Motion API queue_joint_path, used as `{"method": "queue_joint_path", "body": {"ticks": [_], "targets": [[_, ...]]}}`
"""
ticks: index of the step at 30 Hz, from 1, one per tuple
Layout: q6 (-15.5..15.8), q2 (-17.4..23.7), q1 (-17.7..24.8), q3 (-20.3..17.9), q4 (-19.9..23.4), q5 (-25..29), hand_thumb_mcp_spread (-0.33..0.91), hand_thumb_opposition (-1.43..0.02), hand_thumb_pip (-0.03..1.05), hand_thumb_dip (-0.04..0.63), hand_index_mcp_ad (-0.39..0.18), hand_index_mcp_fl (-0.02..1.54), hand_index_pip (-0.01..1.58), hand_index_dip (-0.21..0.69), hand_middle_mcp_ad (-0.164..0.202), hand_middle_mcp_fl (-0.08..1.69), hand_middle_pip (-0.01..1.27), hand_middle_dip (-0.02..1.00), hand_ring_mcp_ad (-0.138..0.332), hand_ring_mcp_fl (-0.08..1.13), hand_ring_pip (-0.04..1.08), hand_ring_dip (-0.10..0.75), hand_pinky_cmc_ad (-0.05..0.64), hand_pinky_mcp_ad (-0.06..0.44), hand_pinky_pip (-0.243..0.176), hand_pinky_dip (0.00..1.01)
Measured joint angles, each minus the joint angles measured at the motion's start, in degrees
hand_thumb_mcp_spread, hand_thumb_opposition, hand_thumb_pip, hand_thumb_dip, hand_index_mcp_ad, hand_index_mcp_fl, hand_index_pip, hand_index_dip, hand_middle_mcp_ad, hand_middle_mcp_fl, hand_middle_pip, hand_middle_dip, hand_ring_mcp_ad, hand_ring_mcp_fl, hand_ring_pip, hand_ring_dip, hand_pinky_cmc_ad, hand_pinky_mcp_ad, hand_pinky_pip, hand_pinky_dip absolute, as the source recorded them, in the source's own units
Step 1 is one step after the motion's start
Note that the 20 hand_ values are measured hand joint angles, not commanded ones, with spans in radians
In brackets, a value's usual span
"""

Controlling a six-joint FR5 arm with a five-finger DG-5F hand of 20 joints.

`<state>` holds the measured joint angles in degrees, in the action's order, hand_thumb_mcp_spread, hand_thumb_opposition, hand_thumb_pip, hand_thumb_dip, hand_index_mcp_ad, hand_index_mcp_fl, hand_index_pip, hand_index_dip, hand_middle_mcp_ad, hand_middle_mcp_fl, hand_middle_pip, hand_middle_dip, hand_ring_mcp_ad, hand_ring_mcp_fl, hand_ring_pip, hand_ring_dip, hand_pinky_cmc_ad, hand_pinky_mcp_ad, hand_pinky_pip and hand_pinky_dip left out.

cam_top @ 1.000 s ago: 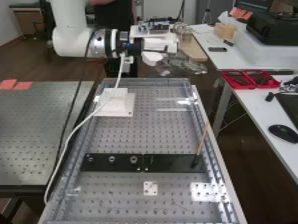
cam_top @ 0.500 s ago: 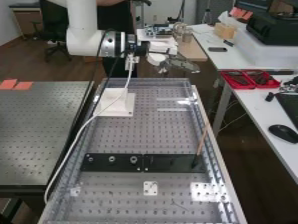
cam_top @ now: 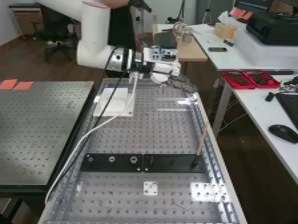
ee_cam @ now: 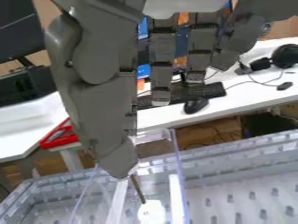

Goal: Grab the drill bit and place it in the clear container

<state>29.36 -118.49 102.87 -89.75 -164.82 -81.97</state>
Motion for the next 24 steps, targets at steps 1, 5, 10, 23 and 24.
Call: {"method": "queue_joint_path", "body": {"ticks": [1, 5, 10, 23, 24], "targets": [[-0.15, -0.21, -0.03, 0.08, -0.05, -0.07, 0.71, -1.0, 0.41, 0.298, -0.098, 0.98, 0.76, 0.412, 0.075, 0.48, 0.13, 0.25, 0.166, 0.23, 0.11, 0.066, 0.375, 0.157, -0.035, 0.15], [-0.69, -0.7, -0.07, 0.27, -0.15, -0.02, 0.71, -1.0, 0.41, 0.298, -0.098, 0.98, 0.76, 0.412, 0.075, 0.48, 0.13, 0.25, 0.166, 0.23, 0.11, 0.073, 0.379, 0.157, -0.035, 0.15], [-1.06, -1.14, -0.17, 0.44, -0.19, -0.04, 0.71, -1.0, 0.41, 0.298, -0.098, 0.98, 0.76, 0.412, 0.075, 0.48, 0.13, 0.25, 0.166, 0.23, 0.11, 0.073, 0.379, 0.157, -0.037, 0.15], [-0.51, -1.63, -0.67, 1.79, -2.48, -2.02, 0.55, -0.9, 0.54, 0.298, -0.098, 0.62, 0.45, 0.445, 0.075, 0.34, 0.11, 0.25, 0.166, 0.14, 0.11, 0.073, 0.37, 0.159, -0.037, 0.15], [-0.54, -1.64, -0.71, 1.81, -2.57, -2.01, 0.53, -0.88, 0.56, 0.298, -0.098, 0.58, 0.42, 0.445, 0.075, 0.33, 0.11, 0.25, 0.169, 0.13, 0.11, 0.073, 0.367, 0.159, -0.035, 0.15]]}}
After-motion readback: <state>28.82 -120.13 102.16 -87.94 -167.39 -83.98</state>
